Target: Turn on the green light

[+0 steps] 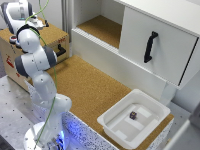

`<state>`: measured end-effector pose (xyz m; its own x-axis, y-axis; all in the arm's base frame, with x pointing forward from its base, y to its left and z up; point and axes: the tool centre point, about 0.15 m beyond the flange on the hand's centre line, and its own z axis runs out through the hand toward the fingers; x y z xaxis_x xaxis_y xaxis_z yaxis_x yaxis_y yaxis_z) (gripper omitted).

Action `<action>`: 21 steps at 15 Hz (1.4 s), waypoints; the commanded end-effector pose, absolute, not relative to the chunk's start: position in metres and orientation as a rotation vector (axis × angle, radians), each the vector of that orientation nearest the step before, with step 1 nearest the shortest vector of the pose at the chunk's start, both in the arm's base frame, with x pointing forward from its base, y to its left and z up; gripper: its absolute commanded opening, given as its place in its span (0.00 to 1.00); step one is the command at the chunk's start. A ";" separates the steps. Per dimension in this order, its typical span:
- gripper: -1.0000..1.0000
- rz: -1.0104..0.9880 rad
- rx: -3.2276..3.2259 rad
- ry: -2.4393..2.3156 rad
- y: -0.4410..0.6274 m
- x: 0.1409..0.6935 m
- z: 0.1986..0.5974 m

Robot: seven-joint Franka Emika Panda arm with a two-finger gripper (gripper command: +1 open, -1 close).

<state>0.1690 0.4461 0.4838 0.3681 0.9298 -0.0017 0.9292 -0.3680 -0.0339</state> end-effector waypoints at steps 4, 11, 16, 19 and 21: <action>0.00 0.119 -2.529 -1.719 0.449 0.155 0.443; 0.00 -0.050 -2.659 -1.629 0.444 0.144 0.471; 1.00 0.016 -2.634 -1.762 0.451 0.139 0.540; 1.00 0.110 -2.693 -1.688 0.438 0.153 0.518; 1.00 0.093 -2.685 -1.648 0.425 0.161 0.517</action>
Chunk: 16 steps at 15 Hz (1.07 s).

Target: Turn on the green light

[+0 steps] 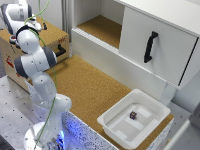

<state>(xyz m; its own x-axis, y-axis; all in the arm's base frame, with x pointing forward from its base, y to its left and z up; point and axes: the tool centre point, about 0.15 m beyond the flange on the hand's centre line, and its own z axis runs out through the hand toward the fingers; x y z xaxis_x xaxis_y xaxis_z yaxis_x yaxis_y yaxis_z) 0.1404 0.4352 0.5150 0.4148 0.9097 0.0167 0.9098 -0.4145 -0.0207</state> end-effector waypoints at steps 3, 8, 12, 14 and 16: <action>1.00 0.041 -2.629 -1.651 0.414 0.168 0.520; 1.00 0.066 -2.731 -1.392 0.326 0.196 0.506; 1.00 0.057 -2.877 -1.070 0.225 0.209 0.499; 1.00 0.013 -2.897 -0.932 0.198 0.207 0.495; 1.00 0.013 -2.897 -0.932 0.198 0.207 0.495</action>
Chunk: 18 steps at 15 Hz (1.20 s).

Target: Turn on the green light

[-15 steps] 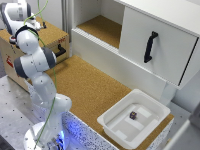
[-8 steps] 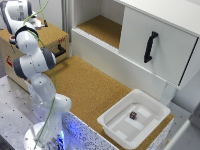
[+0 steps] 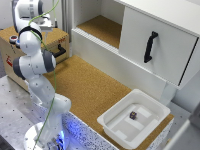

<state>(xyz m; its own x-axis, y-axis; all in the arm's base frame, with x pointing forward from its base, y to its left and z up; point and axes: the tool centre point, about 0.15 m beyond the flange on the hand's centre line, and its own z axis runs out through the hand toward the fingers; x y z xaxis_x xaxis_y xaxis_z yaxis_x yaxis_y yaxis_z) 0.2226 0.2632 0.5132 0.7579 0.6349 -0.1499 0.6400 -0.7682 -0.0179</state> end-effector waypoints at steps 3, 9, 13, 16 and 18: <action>1.00 -0.014 3.085 0.992 0.198 0.207 0.495; 1.00 -0.098 3.055 0.881 0.197 0.226 0.506; 1.00 -0.042 3.188 0.410 0.142 0.271 0.509; 1.00 0.029 3.211 0.075 0.095 0.293 0.509; 1.00 0.065 3.184 -0.094 0.062 0.303 0.509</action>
